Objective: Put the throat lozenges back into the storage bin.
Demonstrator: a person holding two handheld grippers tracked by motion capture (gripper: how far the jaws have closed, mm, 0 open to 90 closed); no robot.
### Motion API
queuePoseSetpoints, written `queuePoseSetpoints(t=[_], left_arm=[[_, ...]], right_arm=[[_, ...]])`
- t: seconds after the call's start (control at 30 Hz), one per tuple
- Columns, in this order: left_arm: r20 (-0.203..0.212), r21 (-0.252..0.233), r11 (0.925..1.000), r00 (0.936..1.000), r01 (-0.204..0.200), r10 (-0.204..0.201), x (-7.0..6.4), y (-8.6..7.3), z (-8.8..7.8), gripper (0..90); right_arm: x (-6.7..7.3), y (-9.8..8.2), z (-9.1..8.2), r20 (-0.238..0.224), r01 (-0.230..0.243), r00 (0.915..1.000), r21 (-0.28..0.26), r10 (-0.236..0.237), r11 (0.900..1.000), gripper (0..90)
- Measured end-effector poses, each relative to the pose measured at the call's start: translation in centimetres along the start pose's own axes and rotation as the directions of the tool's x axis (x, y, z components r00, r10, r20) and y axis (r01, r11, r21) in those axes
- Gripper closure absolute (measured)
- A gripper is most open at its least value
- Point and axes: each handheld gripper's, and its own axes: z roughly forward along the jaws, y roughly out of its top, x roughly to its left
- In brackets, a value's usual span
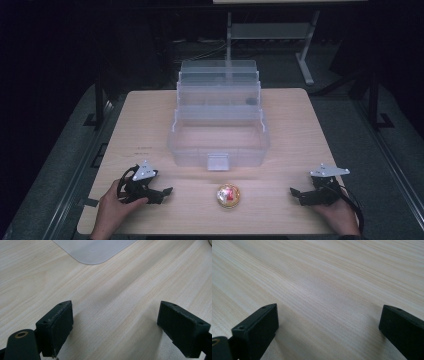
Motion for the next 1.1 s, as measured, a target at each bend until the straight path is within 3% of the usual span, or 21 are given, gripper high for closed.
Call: queuePoseSetpoints(t=[0.1, 0.47, 0.83, 1.1], left_arm=[[0.000, 0.001, 1.0000, 1.0000, 0.000, 0.000, 0.0, 0.0, 0.0, 12.4], [0.000, 0.000, 1.0000, 1.0000, 0.000, 0.000, 0.0, 0.0, 0.0, 12.4], [0.000, 0.000, 1.0000, 1.0000, 0.000, 0.000, 0.0, 0.0, 0.0, 12.4], [0.000, 0.000, 1.0000, 1.0000, 0.003, -0.003, 0.0, 0.0, 0.0, 12.4]], right_arm=[[-0.1, 0.0, 0.0, -0.007, 0.006, 1.0000, 0.006, -0.006, 1.000, 2.1], [0.0, 1.2, -0.4, -0.027, 0.022, 0.9995, 0.106, -0.020, 0.994, 3.3], [0.9, 3.3, -1.5, -0.081, 0.064, 0.9952, 0.113, -0.055, 0.992, 4.8], [1.9, 4.7, -1.9, -0.108, 0.117, 0.9886, 0.114, -0.105, 0.987, 5.0]])
